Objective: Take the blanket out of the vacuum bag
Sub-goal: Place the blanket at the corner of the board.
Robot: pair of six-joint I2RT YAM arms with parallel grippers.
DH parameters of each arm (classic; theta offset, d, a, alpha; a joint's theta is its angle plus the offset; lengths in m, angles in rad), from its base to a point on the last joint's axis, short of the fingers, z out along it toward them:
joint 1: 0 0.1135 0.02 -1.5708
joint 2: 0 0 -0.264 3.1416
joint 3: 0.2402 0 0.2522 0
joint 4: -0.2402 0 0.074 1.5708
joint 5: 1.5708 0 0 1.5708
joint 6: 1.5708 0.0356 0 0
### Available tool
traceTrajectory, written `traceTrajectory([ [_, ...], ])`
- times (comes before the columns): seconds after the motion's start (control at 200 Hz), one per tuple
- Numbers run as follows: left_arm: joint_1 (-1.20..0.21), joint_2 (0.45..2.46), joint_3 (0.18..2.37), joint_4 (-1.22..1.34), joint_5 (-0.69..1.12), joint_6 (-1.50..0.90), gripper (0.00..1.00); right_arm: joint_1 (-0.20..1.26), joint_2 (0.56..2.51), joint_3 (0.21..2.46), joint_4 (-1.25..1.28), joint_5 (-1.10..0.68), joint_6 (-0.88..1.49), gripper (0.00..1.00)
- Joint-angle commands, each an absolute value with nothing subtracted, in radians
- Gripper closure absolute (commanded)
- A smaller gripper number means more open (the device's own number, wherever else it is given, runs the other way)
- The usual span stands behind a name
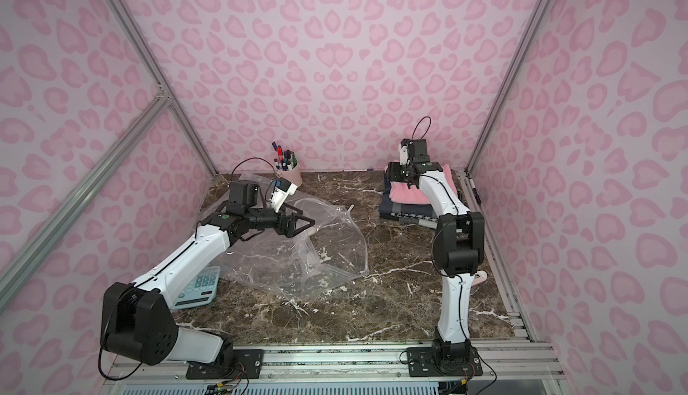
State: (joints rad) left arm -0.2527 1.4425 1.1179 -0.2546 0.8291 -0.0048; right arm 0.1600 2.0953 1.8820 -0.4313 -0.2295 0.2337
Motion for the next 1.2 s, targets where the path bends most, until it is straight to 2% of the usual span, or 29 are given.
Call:
traceTrajectory([
  [0.0,-0.251,1.447,1.118,-0.239,0.85,-0.006,0.03,0.163,2.046,1.826,-0.363,-0.4,0.272,0.31],
  [0.27,-0.252,1.452,1.115,-0.238,0.858,-0.013,0.03,0.165,2.032,1.611,-0.245,-0.446,0.316,0.31],
  [0.46,-0.252,1.444,1.111,-0.243,0.859,-0.007,0.03,0.166,2.039,1.564,-0.168,-0.49,0.275,0.31],
  [0.725,-0.251,1.453,1.109,-0.238,0.865,-0.013,0.03,0.16,1.994,1.743,-0.192,-0.521,0.258,0.31],
  [1.015,-0.251,1.447,1.108,-0.242,0.861,-0.006,0.03,0.108,2.229,2.009,-0.259,-0.548,0.303,0.3],
  [1.195,-0.251,1.456,1.112,-0.248,0.858,-0.001,0.03,0.097,2.34,2.046,-0.25,-0.576,0.322,0.31],
])
